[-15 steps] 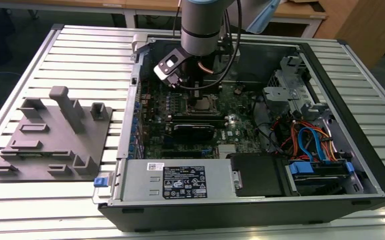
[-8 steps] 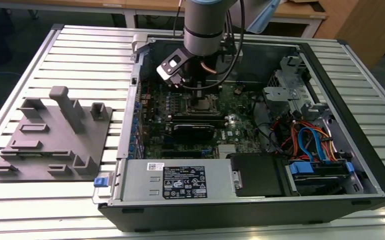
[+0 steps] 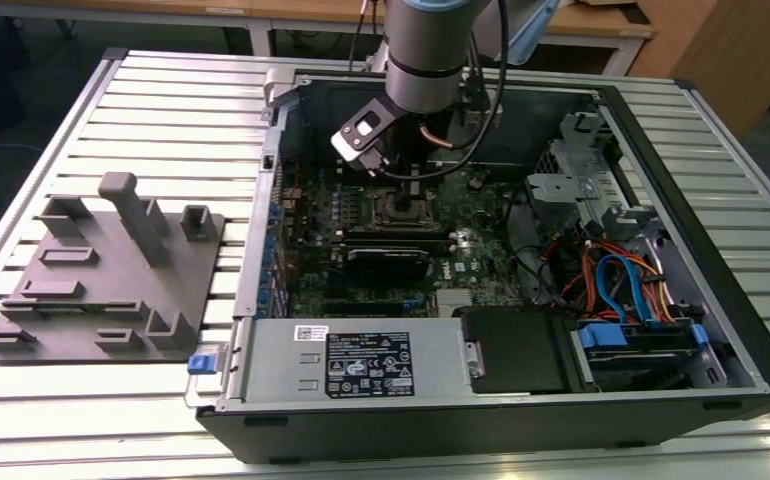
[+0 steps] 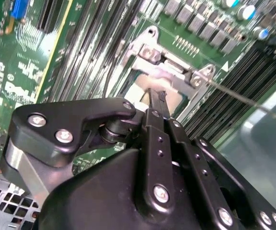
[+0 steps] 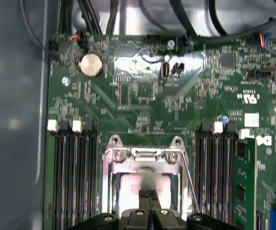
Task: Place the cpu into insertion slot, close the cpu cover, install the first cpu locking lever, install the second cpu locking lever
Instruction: 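Close the cpu cover, then install the first cpu locking lever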
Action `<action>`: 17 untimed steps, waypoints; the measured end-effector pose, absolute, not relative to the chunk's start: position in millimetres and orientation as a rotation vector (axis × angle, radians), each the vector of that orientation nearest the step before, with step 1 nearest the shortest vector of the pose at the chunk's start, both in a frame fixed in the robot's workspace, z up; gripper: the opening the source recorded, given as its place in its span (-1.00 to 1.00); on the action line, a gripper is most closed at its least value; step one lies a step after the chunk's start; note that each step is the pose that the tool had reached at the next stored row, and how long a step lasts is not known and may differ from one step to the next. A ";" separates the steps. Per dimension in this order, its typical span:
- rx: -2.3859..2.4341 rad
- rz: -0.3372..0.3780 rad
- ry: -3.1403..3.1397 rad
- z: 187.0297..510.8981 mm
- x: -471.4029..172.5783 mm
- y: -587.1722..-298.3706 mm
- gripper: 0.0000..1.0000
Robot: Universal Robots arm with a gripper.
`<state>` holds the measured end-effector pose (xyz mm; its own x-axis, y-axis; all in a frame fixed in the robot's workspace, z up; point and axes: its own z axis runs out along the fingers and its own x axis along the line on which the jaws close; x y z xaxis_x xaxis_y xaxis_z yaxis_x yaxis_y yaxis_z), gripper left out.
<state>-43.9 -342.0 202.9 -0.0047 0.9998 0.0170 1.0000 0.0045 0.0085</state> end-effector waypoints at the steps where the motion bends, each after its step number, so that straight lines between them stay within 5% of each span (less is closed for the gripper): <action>1: -2.212 -0.028 -2.222 202.9 -43.8 -342.0 -0.80; 17: -2.212 -0.029 -2.222 208.1 -43.1 -341.9 -0.80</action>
<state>-43.1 -341.9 208.1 -0.0046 0.9998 0.0173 1.0000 0.0044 0.0085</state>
